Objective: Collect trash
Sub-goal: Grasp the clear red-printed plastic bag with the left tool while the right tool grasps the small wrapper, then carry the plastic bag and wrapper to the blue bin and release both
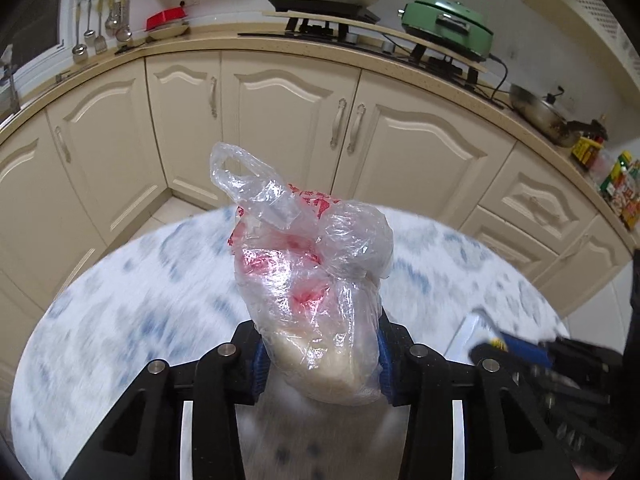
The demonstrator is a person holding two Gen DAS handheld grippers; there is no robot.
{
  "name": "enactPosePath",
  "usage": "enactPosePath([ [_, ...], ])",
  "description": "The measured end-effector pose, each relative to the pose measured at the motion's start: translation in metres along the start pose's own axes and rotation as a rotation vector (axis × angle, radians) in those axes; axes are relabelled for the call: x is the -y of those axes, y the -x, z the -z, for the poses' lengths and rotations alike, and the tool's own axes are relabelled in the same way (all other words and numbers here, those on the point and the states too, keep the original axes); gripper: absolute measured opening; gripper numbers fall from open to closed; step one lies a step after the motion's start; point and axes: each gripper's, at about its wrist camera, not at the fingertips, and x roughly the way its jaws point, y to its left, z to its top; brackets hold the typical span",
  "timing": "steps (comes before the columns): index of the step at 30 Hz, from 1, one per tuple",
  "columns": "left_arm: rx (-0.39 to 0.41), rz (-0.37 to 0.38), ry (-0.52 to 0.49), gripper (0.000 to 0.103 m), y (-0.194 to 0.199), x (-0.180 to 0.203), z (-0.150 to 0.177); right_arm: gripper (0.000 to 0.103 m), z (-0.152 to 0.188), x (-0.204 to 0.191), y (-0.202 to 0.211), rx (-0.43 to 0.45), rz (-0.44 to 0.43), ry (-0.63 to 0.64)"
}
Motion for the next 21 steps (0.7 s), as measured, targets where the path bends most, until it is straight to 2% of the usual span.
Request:
enactPosePath([
  [6,0.03,-0.012,-0.012,0.039,0.036,0.006,0.023,0.015,0.016,-0.01,0.03,0.031,0.003,-0.015],
  [13,0.116,0.002,-0.02,0.039,0.099,0.026,0.044,0.015,0.031,-0.028,0.09,0.101,0.017,0.009],
  [21,0.223,0.021,-0.051,0.039,0.172,0.067,0.088,0.015,0.058,-0.04,0.166,0.205,0.022,0.034],
])
